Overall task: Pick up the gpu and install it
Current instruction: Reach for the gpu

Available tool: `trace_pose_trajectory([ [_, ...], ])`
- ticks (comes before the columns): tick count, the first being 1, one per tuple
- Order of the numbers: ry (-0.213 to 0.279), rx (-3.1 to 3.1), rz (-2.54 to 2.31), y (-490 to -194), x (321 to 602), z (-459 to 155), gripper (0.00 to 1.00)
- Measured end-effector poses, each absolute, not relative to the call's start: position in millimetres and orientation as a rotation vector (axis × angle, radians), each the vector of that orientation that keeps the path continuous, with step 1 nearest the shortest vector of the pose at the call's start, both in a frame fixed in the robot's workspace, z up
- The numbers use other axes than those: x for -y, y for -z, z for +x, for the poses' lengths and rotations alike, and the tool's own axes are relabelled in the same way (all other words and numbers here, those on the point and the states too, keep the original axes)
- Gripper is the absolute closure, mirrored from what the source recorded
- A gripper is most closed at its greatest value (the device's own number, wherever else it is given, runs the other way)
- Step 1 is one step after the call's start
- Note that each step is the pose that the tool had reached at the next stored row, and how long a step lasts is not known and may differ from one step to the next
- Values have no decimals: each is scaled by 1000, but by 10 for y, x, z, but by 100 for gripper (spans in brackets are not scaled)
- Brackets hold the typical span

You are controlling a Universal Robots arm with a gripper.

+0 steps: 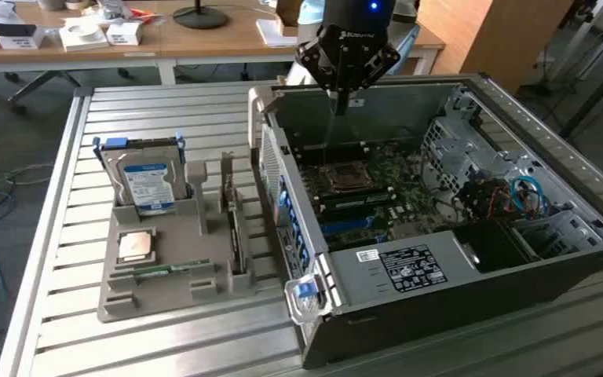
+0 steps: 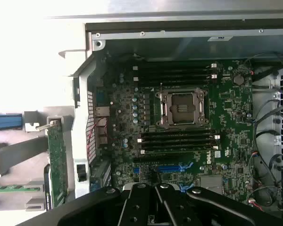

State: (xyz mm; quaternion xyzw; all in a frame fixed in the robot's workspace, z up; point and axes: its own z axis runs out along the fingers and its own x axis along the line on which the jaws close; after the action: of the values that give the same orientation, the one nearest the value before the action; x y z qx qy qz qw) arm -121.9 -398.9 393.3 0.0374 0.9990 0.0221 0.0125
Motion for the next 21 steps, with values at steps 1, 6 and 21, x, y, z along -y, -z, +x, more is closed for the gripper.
trace_pose_trajectory([
  [1, -69, -3114, 117, -3933, 3989, -1219, 89],
  [6, -69, -3114, 117, -3933, 3988, -1219, 89],
  [21, -69, -3114, 117, -3933, 3989, -1351, 89],
])
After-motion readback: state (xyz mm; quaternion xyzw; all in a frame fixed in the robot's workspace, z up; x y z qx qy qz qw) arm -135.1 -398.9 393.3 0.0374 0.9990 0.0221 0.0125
